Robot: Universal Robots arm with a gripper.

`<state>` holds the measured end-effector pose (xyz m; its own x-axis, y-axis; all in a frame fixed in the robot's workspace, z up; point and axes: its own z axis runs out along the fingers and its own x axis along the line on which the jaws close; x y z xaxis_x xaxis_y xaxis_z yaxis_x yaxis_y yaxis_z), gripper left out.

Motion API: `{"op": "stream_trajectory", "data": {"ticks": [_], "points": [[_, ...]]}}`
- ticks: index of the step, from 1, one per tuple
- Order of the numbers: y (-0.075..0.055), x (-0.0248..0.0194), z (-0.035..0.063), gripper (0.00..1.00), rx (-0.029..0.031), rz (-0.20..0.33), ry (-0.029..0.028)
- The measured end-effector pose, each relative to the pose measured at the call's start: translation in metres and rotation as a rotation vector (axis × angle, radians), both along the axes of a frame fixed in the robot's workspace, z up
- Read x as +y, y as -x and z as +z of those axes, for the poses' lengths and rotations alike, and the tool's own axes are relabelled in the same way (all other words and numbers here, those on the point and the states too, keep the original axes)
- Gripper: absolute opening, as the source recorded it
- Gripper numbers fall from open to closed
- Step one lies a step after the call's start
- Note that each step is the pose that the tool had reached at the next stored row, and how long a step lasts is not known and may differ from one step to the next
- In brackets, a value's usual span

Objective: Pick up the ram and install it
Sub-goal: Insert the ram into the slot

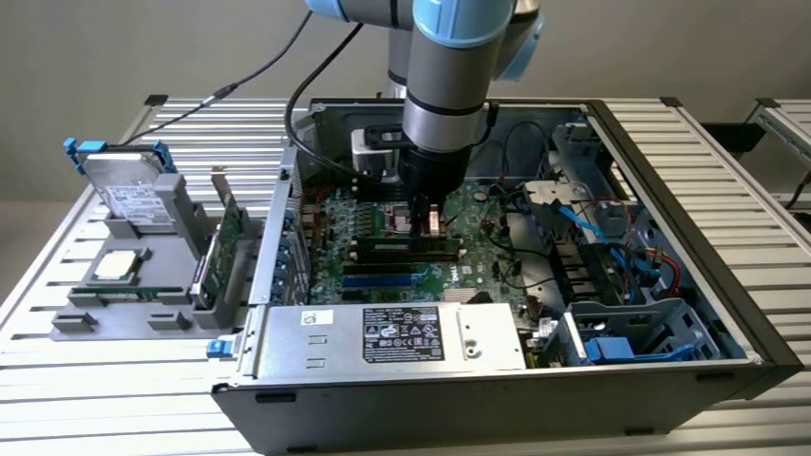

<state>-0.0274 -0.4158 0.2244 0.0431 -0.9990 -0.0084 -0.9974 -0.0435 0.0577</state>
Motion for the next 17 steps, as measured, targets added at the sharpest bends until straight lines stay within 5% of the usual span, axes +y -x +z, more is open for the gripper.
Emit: {"op": "stream_trajectory", "data": {"ticks": [17], "points": [[0.0, 0.0004, -0.006, 0.15, -0.0027, 0.001, 0.0001]]}}
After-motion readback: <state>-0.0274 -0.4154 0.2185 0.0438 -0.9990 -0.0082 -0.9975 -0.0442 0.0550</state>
